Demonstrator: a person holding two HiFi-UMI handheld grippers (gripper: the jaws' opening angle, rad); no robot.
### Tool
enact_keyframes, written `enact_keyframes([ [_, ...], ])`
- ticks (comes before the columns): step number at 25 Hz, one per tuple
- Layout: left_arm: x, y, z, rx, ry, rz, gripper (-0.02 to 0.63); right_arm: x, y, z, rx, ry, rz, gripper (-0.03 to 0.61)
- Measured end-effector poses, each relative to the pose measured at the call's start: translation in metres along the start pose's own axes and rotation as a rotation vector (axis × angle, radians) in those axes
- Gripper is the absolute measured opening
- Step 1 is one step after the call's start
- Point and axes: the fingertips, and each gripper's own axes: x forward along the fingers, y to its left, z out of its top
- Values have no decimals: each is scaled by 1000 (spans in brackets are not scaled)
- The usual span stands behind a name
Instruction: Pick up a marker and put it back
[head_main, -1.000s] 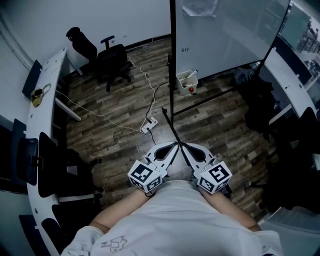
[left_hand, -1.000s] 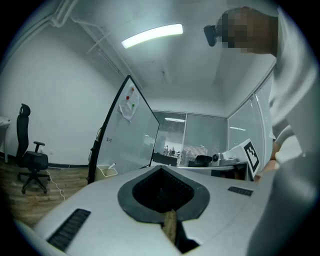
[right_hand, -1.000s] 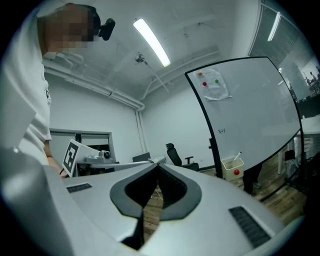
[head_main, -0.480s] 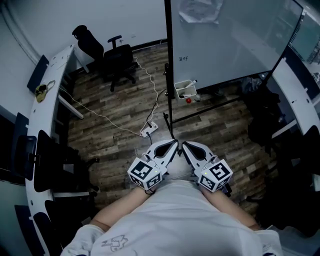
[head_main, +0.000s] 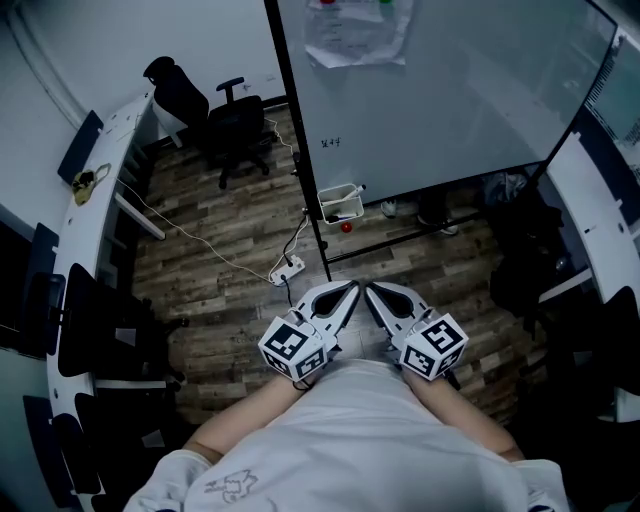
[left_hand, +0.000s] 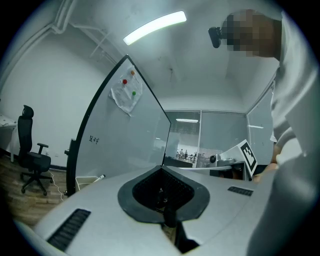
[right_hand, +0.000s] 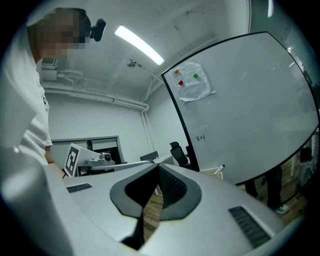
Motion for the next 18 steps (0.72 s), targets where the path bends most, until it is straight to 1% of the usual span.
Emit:
enact_keyframes([
  [4, 28, -6, -9, -5, 23, 26, 5, -11, -24, 2, 51, 11, 10, 11],
  [7, 40, -6, -11, -15, 37, 35, 5, -18, -41, 4, 69, 8, -8, 11],
  [10, 53, -7, -16, -16, 59, 19, 5, -24, -58, 7, 64, -7, -51, 11],
  [14, 72, 5, -17, -33, 60, 12, 5, -28, -76, 9, 68, -10, -82, 11],
  [18, 92, 10, -19, -54, 69, -25, 5, -31, -96, 11, 89, -16, -127, 11],
])
